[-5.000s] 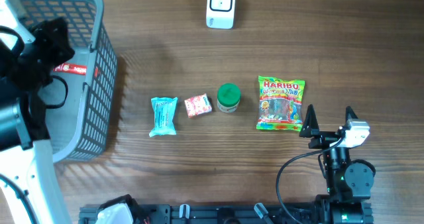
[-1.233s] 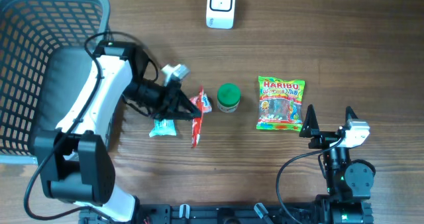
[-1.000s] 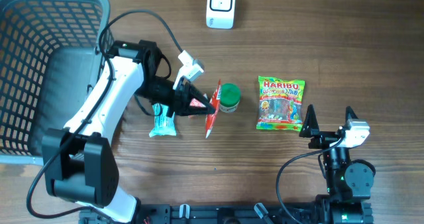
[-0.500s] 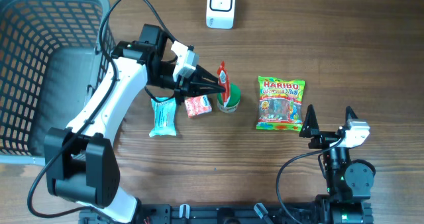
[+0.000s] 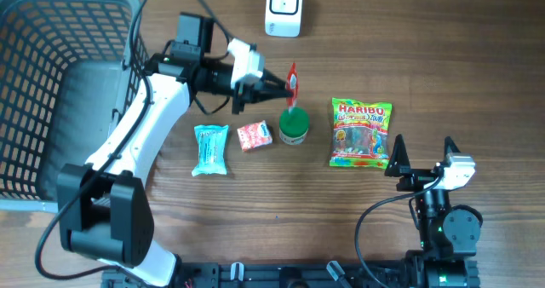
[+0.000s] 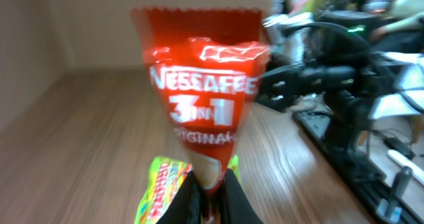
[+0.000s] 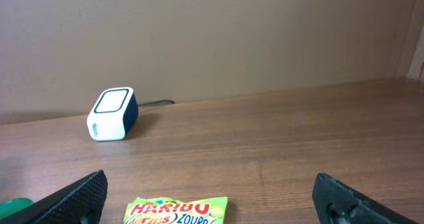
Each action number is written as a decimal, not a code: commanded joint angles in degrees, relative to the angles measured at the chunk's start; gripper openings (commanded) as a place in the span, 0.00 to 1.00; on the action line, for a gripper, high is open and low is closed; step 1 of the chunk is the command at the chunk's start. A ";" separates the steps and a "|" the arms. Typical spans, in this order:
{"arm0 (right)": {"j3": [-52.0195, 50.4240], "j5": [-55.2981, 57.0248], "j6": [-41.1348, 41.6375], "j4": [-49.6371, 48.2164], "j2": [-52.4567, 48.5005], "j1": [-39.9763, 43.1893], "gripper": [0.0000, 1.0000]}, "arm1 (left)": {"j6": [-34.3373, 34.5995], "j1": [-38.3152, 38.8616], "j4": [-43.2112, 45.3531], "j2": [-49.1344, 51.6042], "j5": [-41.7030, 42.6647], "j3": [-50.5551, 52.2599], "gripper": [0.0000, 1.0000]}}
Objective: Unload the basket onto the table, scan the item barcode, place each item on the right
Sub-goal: 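Hold the Nescafe stick in front of the white scanner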
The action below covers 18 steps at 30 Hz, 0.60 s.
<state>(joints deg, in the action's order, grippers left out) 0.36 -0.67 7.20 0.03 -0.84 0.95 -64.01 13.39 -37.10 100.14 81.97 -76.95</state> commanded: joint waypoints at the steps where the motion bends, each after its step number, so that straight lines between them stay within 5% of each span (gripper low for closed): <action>1: -0.07 -0.66 -0.83 -0.20 0.31 -0.24 1.00 | 54.99 1.53 23.19 -0.46 -49.64 -0.70 0.04; 4: -0.07 -0.66 -0.83 -0.22 0.31 -0.24 1.00 | 61.77 3.48 30.80 -0.39 -73.94 -0.70 0.04; 8: -0.07 -0.66 -0.83 -0.20 0.31 -0.24 1.00 | 61.22 4.42 35.28 1.27 -84.63 -0.70 0.04; 13: -0.07 -0.66 -0.83 -0.20 0.31 -0.24 1.00 | 56.48 4.52 34.73 9.07 -85.46 -6.36 0.04; 18: -0.07 -0.66 -0.81 -0.20 0.31 -0.24 1.00 | 47.39 4.52 19.23 19.76 -85.99 -25.88 0.04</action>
<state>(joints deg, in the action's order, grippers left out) 0.36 -0.86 7.20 0.03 -0.84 0.95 -10.46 17.58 -14.50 116.36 -2.55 -93.25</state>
